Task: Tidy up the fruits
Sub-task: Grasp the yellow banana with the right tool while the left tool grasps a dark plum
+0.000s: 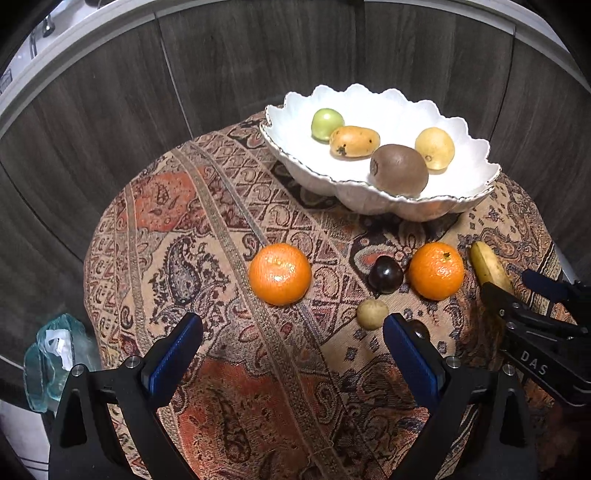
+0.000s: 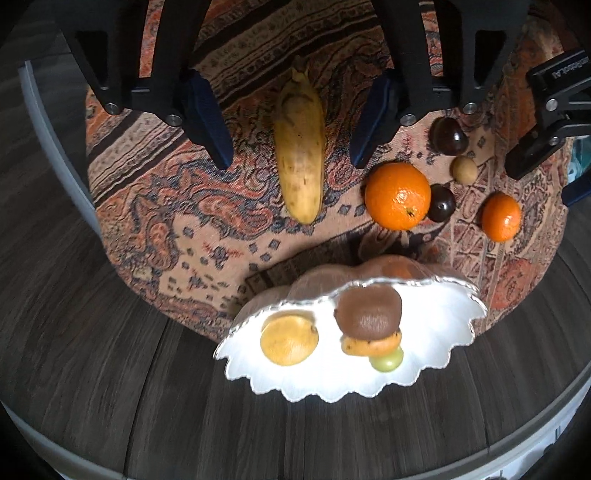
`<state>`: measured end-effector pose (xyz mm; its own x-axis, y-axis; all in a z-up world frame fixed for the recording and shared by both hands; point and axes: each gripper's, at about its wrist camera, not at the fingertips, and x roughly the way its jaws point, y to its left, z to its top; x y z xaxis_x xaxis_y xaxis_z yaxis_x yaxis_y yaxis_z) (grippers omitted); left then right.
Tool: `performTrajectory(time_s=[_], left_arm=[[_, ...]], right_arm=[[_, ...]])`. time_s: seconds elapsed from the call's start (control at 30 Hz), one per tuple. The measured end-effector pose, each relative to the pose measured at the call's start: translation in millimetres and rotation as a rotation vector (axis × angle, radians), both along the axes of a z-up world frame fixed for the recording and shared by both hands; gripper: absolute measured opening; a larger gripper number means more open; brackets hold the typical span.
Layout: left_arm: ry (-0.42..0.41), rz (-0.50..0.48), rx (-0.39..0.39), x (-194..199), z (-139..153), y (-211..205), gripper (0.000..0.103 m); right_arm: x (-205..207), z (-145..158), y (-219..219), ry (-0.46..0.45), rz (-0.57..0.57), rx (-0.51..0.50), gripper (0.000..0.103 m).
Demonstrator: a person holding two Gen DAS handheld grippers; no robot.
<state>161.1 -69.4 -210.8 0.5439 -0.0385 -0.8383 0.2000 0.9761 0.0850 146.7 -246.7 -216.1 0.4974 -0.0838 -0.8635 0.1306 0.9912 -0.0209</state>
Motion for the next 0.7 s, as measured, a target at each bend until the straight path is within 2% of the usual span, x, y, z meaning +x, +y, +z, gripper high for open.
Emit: performTrajectory(time_s=[0.1,0.13,0.23,0.5,0.7], left_arm=[[-0.002,0.000,0.002,-1,-2,-1,0.099],[-0.001,0.000,0.003,-1,-3,-1,0.099],[0.002,0.000,0.003,-1,-5,-2,0.099],[0.005,-0.015,-0.007,-6,-5,-6,0.098],[0.030,-0.039,-0.043,-12,-8,-20,0.090]], right_arm=[[3,-10,-1,0.021,0.003,0.026,0.047],[4,-14,-2,0.031,0.005,0.041,0.039],[3,-15,-1,0.019,0.012,0.036,0.032],[-4,-11,-4,-0.017,0.008,0.030,0.031],[-19,2,-16,-0.056,-0.021,0.040,0.031]])
